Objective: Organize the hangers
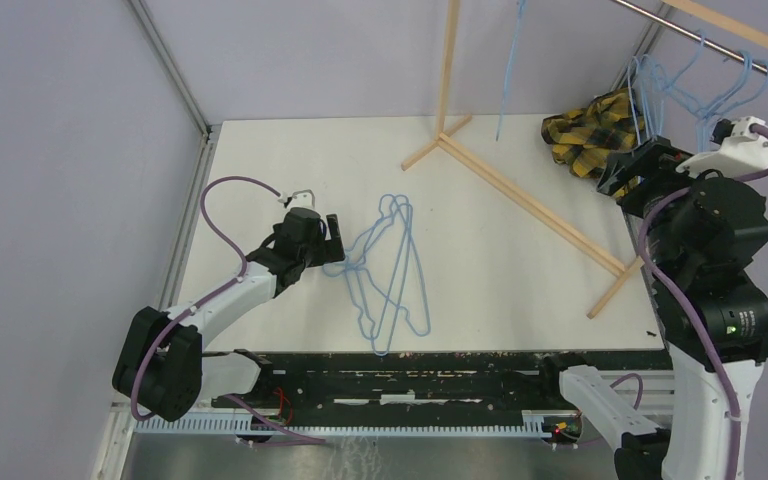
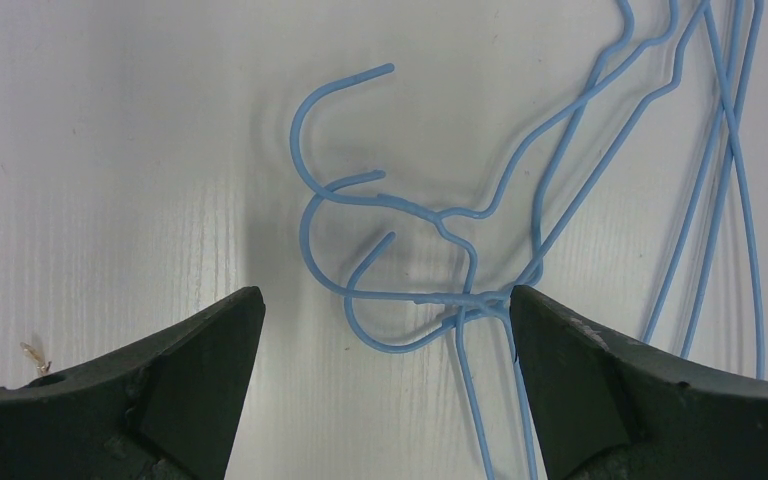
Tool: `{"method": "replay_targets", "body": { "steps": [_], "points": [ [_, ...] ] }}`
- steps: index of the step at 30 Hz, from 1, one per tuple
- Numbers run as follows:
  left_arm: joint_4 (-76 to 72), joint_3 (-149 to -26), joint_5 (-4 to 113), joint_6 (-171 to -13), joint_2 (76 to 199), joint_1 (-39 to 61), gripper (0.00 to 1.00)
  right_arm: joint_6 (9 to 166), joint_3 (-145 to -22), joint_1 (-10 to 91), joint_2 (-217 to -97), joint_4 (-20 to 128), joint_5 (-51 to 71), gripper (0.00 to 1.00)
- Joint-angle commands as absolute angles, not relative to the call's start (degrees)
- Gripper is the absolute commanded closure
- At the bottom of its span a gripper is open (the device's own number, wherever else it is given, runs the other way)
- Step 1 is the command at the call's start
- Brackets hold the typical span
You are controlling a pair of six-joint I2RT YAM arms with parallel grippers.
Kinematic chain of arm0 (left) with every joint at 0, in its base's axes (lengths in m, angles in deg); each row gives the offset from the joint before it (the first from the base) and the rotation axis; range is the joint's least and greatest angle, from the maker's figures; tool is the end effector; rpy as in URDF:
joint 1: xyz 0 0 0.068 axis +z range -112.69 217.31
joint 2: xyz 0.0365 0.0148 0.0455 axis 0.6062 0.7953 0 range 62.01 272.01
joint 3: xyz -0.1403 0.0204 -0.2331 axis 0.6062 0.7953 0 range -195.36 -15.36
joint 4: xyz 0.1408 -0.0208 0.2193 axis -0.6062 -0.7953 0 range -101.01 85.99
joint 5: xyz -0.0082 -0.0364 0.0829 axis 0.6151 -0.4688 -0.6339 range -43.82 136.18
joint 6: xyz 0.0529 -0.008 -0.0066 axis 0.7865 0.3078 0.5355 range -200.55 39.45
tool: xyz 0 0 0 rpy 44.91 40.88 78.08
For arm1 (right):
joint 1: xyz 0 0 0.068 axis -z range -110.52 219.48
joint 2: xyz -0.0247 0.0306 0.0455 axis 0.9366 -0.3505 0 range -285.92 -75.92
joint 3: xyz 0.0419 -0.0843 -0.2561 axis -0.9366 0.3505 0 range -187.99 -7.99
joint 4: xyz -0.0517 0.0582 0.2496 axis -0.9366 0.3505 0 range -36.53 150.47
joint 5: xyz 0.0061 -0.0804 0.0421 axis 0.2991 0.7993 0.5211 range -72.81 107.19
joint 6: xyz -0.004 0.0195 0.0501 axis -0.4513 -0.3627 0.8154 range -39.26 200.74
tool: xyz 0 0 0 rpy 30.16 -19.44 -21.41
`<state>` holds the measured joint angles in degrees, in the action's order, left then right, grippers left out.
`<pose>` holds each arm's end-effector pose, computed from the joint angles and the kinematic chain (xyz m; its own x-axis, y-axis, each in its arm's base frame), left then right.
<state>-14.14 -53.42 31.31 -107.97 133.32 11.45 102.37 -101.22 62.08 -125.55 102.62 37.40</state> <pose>0.2308 -0.1018 0.2050 -0.6654 -0.1719 -0.7264 -0.0592 0.9822 -0.1782 0.0928 -0.0003 0.5168 -0.0079 0.3478 -0.9375 0.2399 0.9108 0.3359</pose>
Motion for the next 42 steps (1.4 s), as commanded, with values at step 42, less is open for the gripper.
{"method": "replay_targets", "body": {
  "steps": [42],
  "points": [
    [-12.0, -53.2, 33.5, -114.7, 129.1, 25.9, 0.01, 101.5, -88.2, 14.3, -179.4, 79.4, 15.4, 0.47]
  ]
}}
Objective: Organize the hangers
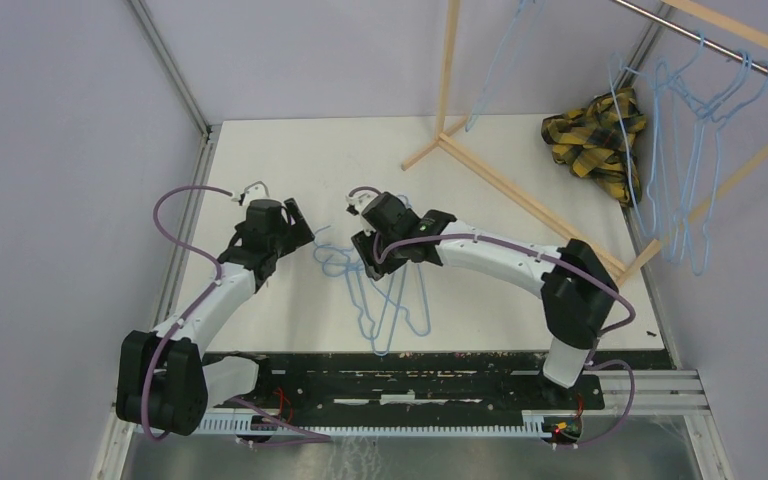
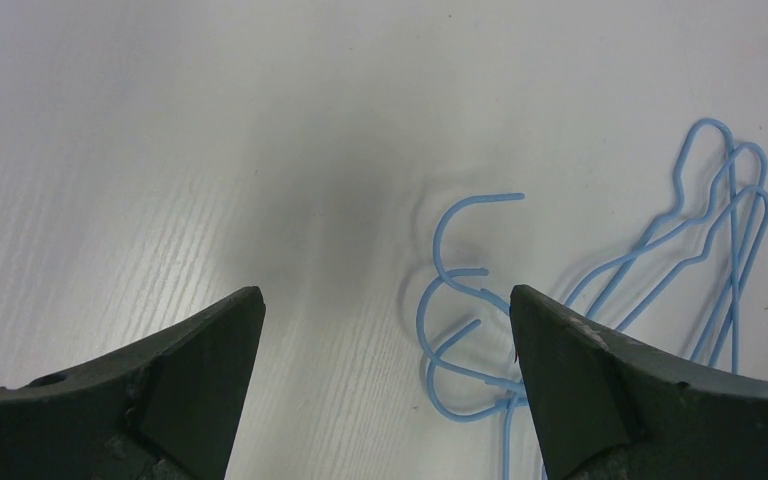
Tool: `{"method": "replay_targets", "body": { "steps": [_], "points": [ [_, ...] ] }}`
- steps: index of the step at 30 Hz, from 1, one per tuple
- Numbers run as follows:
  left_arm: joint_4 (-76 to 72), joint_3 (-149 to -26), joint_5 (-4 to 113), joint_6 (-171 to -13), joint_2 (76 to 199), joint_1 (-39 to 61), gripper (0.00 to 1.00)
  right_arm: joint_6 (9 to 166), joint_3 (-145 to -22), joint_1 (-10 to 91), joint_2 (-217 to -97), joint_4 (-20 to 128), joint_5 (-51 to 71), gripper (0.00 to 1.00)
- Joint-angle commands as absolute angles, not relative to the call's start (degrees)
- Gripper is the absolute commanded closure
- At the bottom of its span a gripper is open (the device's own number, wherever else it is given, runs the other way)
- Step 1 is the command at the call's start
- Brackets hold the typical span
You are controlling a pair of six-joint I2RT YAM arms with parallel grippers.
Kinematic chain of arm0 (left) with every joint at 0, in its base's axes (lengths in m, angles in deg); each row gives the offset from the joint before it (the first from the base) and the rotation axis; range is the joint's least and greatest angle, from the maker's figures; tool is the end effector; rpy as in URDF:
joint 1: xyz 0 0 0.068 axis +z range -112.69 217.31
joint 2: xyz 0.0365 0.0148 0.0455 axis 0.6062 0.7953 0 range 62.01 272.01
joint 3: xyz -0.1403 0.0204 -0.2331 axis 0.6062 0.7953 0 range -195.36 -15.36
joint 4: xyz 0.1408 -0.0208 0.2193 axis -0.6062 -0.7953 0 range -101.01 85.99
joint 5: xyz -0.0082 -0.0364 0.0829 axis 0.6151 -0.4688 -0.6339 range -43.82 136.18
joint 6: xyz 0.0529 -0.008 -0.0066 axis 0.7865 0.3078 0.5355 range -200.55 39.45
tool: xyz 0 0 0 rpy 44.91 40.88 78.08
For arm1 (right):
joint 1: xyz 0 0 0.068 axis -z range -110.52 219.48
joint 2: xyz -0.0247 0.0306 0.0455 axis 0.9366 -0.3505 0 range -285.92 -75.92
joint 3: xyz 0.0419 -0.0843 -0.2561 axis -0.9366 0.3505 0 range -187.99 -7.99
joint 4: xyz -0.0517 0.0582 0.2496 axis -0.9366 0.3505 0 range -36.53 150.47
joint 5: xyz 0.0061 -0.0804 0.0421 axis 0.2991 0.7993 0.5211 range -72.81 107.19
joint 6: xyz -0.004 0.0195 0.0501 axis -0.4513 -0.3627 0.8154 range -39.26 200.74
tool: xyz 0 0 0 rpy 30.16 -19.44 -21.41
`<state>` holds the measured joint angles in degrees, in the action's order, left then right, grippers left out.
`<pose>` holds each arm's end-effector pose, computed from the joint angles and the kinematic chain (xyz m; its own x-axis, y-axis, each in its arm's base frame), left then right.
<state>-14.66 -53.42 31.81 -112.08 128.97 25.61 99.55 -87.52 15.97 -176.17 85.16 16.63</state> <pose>0.2406 -0.0408 0.2215 -0.5362 -0.4061 -0.7399 -0.3182 0.9092 -0.2685 0.2282 0.3092 0.2560 -0.7063 -0.4128 -0.5751 -0.6125 0.7637 0.2040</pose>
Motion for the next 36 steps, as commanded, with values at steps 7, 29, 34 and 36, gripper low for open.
{"method": "replay_targets", "body": {
  "steps": [7, 29, 34, 36],
  "points": [
    [-11.1, -52.5, 34.1, -114.7, 128.9, 25.9, 0.01, 102.9, -90.0, 11.7, -186.9, 77.4, 16.1, 0.49],
    [-10.7, -50.9, 33.6, -114.5, 123.2, 25.9, 0.01, 105.7, -89.7, 11.7, -196.0, 72.7, 22.5, 0.99],
    [-11.0, -50.8, 33.0, -114.5, 122.3, 25.9, 0.01, 107.5, -83.1, 11.8, -187.2, 70.2, 28.4, 0.99],
    [-11.1, -50.8, 32.8, -114.5, 121.6, 25.9, 0.01, 107.5, -80.6, 11.8, -182.0, 70.3, 31.2, 0.99]
  ]
}}
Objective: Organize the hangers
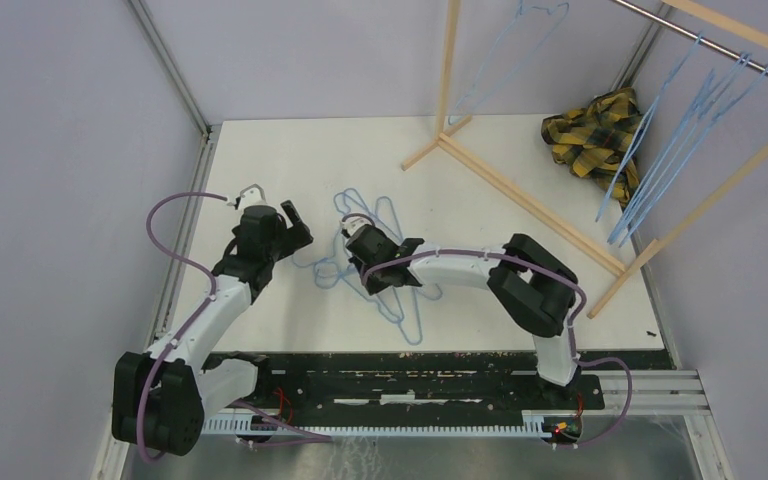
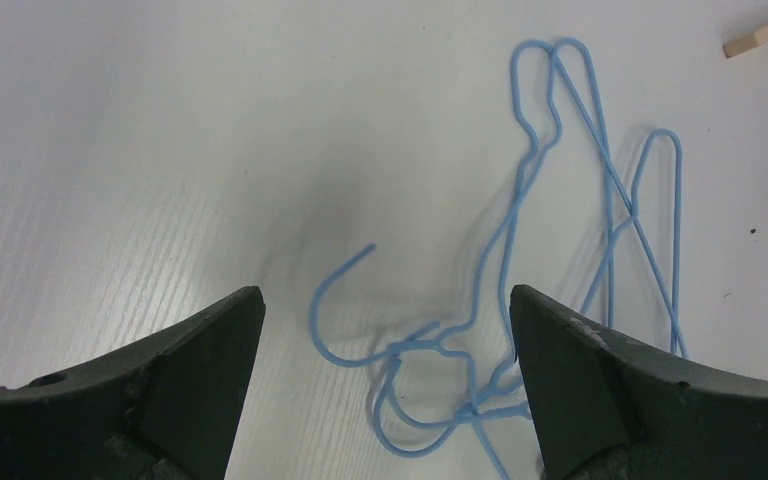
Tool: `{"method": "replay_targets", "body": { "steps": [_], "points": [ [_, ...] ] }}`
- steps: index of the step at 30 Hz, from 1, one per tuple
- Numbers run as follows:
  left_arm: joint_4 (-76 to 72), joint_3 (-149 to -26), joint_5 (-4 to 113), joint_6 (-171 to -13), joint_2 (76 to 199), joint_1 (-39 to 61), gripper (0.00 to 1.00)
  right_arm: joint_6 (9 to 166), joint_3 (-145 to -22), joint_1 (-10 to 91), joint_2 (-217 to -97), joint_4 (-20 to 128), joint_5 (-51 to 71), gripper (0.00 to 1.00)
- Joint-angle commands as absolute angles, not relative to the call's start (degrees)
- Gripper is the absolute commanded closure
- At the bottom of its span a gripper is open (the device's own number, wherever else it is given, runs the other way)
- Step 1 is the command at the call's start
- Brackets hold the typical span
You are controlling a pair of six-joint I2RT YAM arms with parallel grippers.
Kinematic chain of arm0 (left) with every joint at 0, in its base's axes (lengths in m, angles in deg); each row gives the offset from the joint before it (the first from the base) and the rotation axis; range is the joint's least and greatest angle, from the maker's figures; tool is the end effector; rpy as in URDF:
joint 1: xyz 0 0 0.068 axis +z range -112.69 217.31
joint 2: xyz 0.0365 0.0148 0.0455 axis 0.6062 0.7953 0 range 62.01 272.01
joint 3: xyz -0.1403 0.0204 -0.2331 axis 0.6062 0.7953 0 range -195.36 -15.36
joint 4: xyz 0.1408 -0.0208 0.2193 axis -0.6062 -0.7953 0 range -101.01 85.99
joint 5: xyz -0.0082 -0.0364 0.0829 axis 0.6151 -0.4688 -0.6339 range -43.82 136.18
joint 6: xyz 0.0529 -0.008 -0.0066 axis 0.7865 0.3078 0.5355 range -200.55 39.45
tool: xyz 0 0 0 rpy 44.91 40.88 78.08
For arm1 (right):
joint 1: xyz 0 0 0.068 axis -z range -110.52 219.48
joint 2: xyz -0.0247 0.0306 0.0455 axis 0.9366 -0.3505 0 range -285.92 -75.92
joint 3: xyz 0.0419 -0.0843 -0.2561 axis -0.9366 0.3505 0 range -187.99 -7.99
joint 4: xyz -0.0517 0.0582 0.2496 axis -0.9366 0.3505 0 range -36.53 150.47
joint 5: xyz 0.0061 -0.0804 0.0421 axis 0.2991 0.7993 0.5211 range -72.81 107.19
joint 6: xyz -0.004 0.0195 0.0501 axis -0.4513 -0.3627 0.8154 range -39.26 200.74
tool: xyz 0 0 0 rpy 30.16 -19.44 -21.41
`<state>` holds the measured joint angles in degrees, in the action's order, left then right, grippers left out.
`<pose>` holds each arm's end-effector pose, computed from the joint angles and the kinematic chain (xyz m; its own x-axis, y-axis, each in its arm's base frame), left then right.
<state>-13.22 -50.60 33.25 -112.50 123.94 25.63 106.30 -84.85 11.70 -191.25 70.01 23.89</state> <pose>0.2266 -0.0387 0.2263 -0.4977 -0.4236 -0.7568 -0.2869 0.9039 -0.3173 0.2300 0.3573 0.1571 -0.7411 -0.3723 -0.5587 -0.5374 0.8278 0.1612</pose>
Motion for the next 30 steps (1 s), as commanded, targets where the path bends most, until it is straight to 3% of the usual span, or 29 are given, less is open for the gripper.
{"method": "replay_targets", "body": {
  "steps": [1, 9, 14, 25, 30],
  "points": [
    [-11.1, -50.8, 32.7, -114.5, 121.3, 25.9, 0.01, 107.4, -79.5, 11.8, -179.2, 70.7, 32.7, 0.99],
    [-10.6, -50.3, 32.5, -114.9, 120.7, 25.8, 0.01, 106.8, -74.1, 13.7, -162.3, 75.7, 35.9, 0.99],
    [-9.9, -49.6, 33.0, -115.3, 121.0, 25.8, 0.01, 108.5, -70.1, 16.0, -157.8, 73.4, 29.8, 0.99],
    [-9.8, -49.7, 33.6, -115.3, 121.0, 25.9, 0.01, 109.8, -74.4, 16.1, -147.6, 73.7, 27.3, 0.99],
    [-9.4, -49.6, 34.0, -115.3, 121.7, 25.9, 0.01, 107.8, -77.7, 16.1, -146.5, 72.3, 20.7, 0.99]
  ]
}}
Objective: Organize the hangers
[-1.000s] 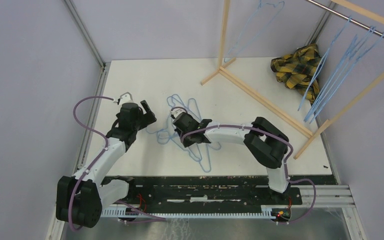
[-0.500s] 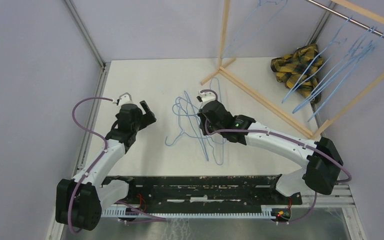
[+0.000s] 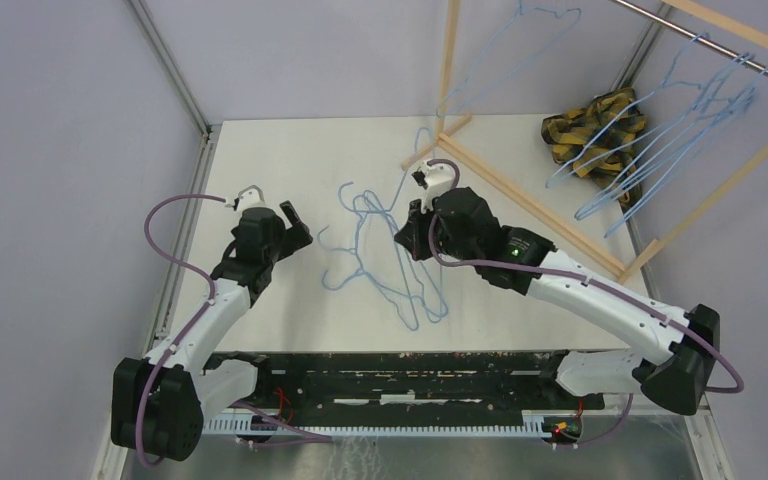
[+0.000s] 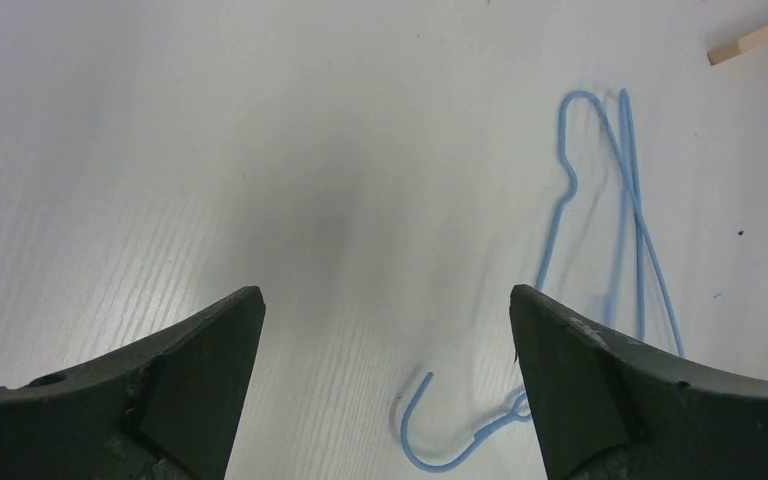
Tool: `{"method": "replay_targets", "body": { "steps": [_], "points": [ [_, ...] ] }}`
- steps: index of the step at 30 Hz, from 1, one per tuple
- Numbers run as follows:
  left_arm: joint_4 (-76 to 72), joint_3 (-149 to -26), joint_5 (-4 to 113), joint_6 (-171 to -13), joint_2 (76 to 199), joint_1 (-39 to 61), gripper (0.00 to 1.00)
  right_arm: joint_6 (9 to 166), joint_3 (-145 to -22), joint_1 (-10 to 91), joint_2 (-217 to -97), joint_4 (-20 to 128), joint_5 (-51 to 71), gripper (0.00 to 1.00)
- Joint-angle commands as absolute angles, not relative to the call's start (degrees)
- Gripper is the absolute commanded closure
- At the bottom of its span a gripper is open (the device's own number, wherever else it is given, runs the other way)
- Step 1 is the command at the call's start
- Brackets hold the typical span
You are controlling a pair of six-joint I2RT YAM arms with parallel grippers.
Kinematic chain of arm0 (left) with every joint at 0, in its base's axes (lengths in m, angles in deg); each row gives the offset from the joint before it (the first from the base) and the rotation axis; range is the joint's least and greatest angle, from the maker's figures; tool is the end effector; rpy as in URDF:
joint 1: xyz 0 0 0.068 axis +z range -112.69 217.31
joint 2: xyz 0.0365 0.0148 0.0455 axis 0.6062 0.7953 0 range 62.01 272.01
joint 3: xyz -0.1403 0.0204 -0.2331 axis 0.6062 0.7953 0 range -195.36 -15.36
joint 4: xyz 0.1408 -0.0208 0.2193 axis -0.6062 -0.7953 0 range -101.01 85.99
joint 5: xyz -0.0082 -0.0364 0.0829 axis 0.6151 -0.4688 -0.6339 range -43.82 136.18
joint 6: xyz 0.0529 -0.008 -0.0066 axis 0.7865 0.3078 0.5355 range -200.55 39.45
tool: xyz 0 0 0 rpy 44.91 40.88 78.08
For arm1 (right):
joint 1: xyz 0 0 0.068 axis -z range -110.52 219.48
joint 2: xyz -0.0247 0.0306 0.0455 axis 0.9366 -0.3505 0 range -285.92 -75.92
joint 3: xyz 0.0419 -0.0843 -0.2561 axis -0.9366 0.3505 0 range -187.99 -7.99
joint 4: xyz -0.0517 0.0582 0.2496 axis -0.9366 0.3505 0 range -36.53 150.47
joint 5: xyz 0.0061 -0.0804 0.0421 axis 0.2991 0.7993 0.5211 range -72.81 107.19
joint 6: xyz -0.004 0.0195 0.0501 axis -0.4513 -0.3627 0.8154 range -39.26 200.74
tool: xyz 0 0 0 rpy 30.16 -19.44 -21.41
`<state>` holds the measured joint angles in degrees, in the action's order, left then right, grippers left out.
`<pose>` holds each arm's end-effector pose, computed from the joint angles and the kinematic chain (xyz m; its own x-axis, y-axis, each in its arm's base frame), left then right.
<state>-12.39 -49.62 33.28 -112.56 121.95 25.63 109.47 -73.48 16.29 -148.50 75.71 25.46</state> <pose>0.2216 -0.0377 0.2291 -0.4737 -0.4296 -0.7688 -0.2768 0.9014 -0.3331 0.1759 0.2266 0.3413 -0.6020 -0.0106 -0.7984 -0.4879 0.7965 0.3573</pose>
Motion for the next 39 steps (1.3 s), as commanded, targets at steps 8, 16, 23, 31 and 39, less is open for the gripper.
{"method": "replay_targets", "body": {
  "steps": [8, 16, 23, 31, 39],
  "points": [
    [-9.2, -49.5, 34.3, -115.3, 122.2, 25.9, 0.01, 112.8, -73.8, 16.1, -139.0, 70.9, 32.0, 0.99],
    [-8.7, -49.4, 35.3, -115.6, 122.8, 25.9, 0.01, 114.1, -73.5, 16.2, -128.6, 77.7, 48.0, 0.99],
    [-7.9, -49.1, 36.0, -115.8, 123.7, 25.8, 0.00, 107.6, -77.1, 16.7, -129.4, 75.3, 56.0, 1.00],
    [-7.7, -49.2, 36.0, -115.7, 122.9, 25.8, 0.00, 106.1, -89.4, 24.8, -140.4, 70.4, 48.5, 0.99],
    [-7.3, -48.9, 36.7, -115.8, 122.9, 25.7, 0.00, 106.2, -98.5, 31.5, -147.0, 65.6, 46.8, 0.99]
  ]
}}
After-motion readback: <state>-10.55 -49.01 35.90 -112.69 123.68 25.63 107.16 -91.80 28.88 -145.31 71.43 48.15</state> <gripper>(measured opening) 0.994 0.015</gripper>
